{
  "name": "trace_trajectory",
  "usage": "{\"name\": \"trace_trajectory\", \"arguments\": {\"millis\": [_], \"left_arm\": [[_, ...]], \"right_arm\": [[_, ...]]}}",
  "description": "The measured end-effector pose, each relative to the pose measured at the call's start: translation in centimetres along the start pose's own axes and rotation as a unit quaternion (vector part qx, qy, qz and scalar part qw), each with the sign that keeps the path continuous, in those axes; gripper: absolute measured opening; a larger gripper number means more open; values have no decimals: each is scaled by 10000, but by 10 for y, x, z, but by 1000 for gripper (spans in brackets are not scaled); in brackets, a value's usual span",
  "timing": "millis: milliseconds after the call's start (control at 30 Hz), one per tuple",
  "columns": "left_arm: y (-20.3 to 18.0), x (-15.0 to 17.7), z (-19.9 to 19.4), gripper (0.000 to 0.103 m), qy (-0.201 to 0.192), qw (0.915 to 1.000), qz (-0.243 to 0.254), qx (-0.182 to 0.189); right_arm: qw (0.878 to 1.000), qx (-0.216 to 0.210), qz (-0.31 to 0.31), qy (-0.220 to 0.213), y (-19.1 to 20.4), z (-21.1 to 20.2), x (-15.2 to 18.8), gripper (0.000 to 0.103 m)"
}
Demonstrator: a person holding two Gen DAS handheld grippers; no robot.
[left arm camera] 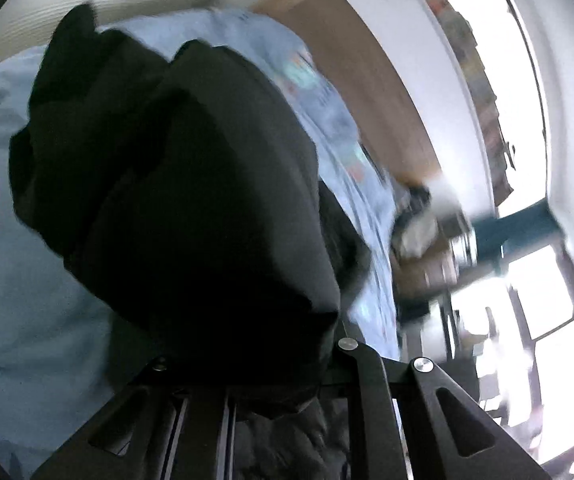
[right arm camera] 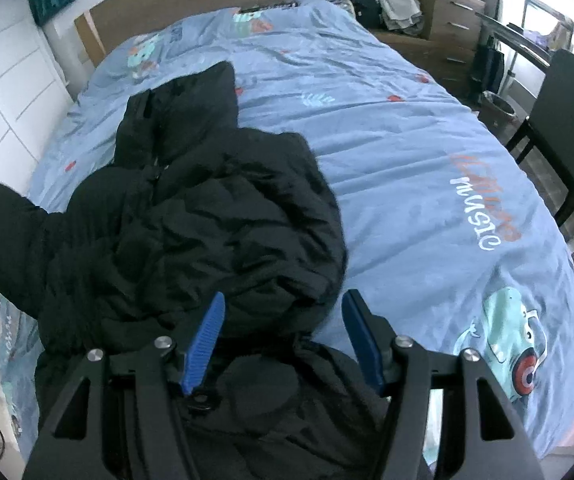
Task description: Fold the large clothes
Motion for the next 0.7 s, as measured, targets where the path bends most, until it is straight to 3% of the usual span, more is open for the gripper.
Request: {"name": "trace_trajectory", "arguments": {"millis": [133,267,367,600,700], "left_arm": [[-45,48,32,12,534,9959,725,-105],[-61,95,54,12,896,9881,1189,-386],[-59,124,64,12,1133,9843,1254,-517],[-46,150,69,15,1436,9705,1542,-1173],[-44,154,58,27,1460,9677,1644,-1234]], "right_arm": [[9998,-51,149,-122,-20,-11,3,60],[9996,-95,229,-165,-38,-18,10,60],[9996,-93,198,-158,-49,-23,16,60],[9995,-112,225,-183,-68,-30,26,60],[9996,-120,171,-164,-70,-30,30,60]]}}
Point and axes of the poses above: each gripper's, at about its wrist camera, not at the fingertips, and z roughly the way its jaws point, y to its left, x to its underside, the point moved 7 cm from there along z, roughly the way its jaws point, and after that the axes turned 10 degrees about -x, right-handed, at the moved point
